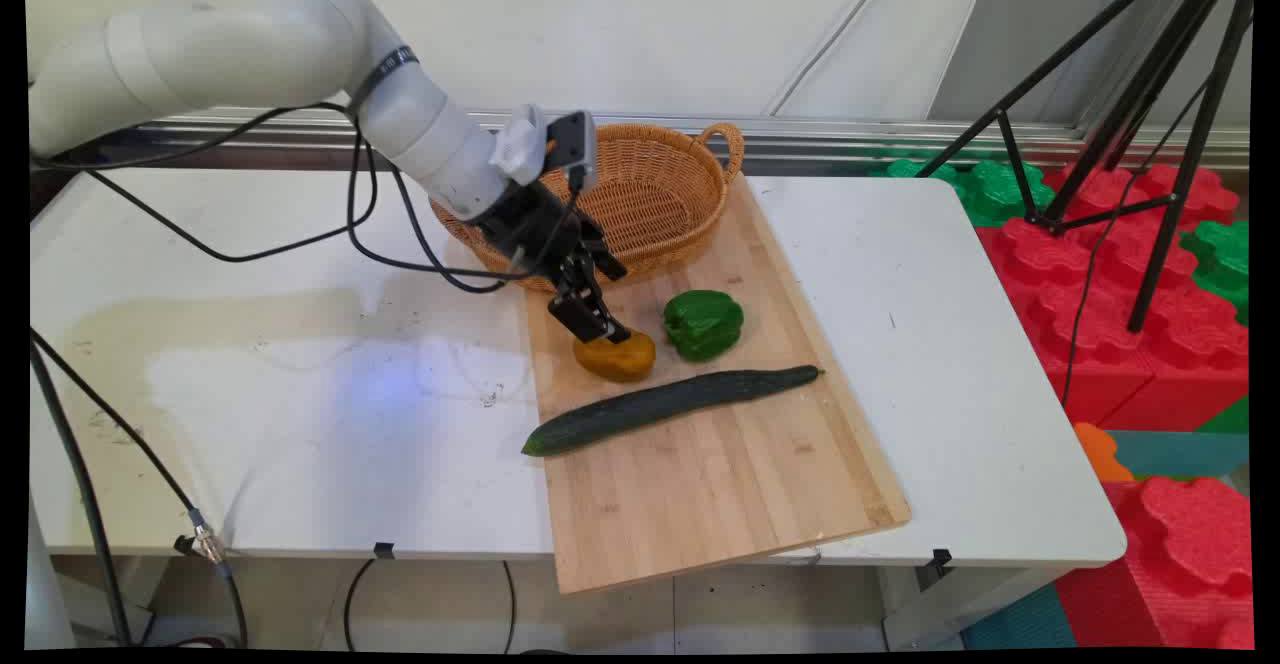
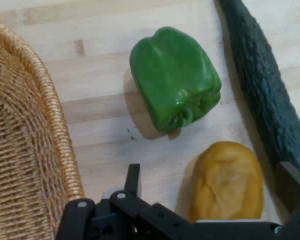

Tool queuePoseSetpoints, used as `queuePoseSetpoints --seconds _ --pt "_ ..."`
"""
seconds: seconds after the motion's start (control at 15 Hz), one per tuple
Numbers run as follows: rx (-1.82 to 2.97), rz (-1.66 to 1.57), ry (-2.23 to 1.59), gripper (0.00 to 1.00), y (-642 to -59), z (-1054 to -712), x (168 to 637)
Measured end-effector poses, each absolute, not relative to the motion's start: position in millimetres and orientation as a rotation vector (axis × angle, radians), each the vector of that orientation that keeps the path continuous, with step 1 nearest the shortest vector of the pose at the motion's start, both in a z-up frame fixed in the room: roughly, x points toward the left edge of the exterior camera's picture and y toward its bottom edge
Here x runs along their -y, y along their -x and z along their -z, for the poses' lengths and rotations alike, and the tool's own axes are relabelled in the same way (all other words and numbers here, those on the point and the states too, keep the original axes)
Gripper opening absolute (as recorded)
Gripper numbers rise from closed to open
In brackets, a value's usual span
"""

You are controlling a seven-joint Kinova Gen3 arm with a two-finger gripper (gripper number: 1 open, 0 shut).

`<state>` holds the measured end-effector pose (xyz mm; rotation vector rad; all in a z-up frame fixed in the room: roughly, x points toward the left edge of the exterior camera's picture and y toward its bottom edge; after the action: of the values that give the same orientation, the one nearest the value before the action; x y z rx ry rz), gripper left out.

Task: Pick up the cucumber from the cutting board

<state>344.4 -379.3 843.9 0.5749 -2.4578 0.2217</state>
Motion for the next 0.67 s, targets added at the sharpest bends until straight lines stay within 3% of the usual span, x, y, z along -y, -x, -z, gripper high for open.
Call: queuePoseSetpoints --seconds 0.67 --pt "2.346 -0.186 -0.629 1.00 -350 -891 361"
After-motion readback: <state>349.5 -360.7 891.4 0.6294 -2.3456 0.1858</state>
